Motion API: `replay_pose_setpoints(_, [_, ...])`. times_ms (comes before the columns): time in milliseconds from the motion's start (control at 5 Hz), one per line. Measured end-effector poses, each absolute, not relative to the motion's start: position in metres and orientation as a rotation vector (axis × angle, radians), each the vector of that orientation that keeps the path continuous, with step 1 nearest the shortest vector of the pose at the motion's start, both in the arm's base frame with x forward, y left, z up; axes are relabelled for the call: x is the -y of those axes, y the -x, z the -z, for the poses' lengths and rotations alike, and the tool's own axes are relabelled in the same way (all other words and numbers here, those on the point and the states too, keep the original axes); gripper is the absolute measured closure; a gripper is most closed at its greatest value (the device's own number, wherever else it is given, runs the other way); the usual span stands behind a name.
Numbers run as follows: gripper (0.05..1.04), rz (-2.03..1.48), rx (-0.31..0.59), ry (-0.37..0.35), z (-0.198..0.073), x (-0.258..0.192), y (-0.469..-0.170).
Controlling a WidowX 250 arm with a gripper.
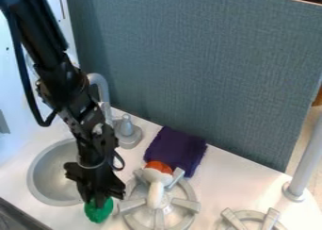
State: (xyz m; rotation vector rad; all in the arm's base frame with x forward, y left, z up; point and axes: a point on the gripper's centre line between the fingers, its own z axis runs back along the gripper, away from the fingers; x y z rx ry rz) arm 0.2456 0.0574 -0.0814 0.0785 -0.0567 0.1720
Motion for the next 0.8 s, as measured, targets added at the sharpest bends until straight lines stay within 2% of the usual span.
replay_pose_setpoints(200, [0.698,-0.183,0.047,-0.087,0.085,-0.06,-0.251])
replay_pose_setpoints(400, [0.389,-0.173,0.036,-0.059,0.086,-0.056,-0.242])
replay_pose_setpoints(600, [0.115,-0.184,0.201,-0.07,0.035,-0.056,-0.246])
replay_pose_setpoints(800, [0.077,-0.154,0.261,-0.059,0.027,-0.03,-0.251])
